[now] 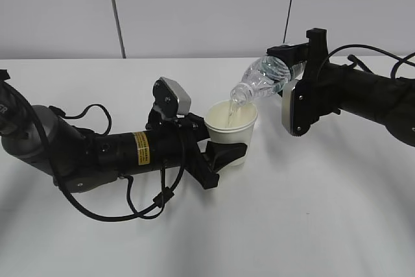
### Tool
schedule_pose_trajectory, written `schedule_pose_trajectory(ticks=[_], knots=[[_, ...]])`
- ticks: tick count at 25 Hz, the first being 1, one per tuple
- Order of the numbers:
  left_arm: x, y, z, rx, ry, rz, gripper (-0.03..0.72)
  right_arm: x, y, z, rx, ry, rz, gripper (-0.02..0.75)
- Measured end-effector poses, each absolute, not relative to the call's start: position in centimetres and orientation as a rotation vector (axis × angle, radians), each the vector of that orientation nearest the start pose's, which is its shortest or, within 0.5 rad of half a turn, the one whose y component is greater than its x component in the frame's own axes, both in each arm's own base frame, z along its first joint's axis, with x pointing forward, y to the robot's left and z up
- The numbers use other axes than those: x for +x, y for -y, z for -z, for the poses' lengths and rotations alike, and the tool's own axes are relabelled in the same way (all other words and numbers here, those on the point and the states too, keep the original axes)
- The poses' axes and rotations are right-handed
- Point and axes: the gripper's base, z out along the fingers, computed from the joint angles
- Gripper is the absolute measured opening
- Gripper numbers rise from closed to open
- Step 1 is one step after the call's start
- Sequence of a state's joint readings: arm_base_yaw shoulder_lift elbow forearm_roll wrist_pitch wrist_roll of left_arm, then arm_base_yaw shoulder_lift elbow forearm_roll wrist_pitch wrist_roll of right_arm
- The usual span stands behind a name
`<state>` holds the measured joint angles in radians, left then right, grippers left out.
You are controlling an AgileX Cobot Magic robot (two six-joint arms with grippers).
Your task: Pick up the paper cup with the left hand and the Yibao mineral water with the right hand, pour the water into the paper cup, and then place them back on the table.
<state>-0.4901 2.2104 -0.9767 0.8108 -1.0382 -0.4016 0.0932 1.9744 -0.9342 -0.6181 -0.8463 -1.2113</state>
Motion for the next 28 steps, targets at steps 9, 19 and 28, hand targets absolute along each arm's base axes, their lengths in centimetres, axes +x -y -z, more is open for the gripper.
schedule_pose_trajectory(ticks=[9, 19, 28], knots=[[31.83, 23.41, -8.7, 0.981, -1.612, 0.898, 0.415, 38.44, -7.55, -15.88, -1.586, -0.888, 0.735, 0.486], [31.84, 23.41, -8.68, 0.981, -1.614, 0.897, 0.415, 38.44, -7.55, -15.88, -1.601, -0.868, 0.754, 0.485], [31.83, 23.4, -8.66, 0.983, -1.616, 0.895, 0.414, 38.47, -7.51, -15.91, -1.603, -0.864, 0.766, 0.485]])
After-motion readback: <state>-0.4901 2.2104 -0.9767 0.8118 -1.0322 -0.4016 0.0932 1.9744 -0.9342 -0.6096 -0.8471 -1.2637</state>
